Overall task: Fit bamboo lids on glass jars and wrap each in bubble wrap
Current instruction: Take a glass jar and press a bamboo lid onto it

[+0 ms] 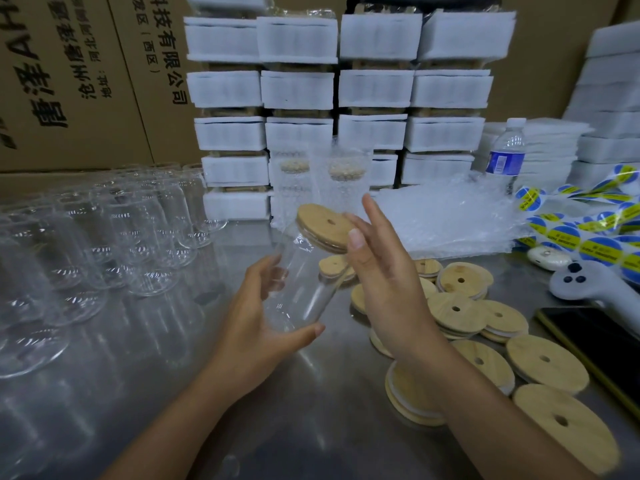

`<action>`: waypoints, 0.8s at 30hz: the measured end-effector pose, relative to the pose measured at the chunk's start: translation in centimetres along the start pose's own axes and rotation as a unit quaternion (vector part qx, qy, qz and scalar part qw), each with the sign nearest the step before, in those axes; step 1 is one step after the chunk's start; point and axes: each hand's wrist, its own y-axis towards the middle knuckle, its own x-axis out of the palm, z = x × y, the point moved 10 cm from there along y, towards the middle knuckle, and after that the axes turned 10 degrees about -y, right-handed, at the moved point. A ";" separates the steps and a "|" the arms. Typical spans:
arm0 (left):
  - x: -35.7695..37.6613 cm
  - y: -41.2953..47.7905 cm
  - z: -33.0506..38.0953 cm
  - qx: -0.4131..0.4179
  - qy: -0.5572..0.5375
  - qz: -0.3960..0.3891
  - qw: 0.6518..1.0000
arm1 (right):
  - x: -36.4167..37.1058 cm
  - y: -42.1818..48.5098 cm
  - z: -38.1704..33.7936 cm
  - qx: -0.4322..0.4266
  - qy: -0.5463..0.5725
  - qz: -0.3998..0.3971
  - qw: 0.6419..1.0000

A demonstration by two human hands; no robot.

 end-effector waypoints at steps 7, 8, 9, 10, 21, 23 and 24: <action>-2.2 0.8 -2.7 -0.082 -0.103 0.109 0.985 | -4.3 4.7 1.3 0.062 -0.121 0.049 0.990; -2.7 0.9 -3.1 -0.089 -0.113 0.127 0.981 | -5.1 5.8 1.7 0.061 -0.177 0.045 0.981; -3.2 0.9 -3.5 -0.096 -0.123 0.143 0.977 | -6.0 7.0 2.2 0.059 -0.228 0.040 0.971; -3.6 0.8 -3.8 -0.103 -0.130 0.155 0.974 | -6.8 8.1 3.1 0.061 -0.274 0.034 0.959; -4.5 1.6 -5.6 -0.146 -0.210 0.212 0.943 | -12.6 10.6 14.2 0.165 -0.587 -0.024 0.792; -4.2 1.7 -5.6 -0.148 -0.217 0.212 0.941 | -13.1 10.9 13.4 0.148 -0.614 0.023 0.775; -4.1 1.7 -5.6 -0.150 -0.222 0.209 0.940 | -13.3 11.0 12.9 0.139 -0.624 0.041 0.768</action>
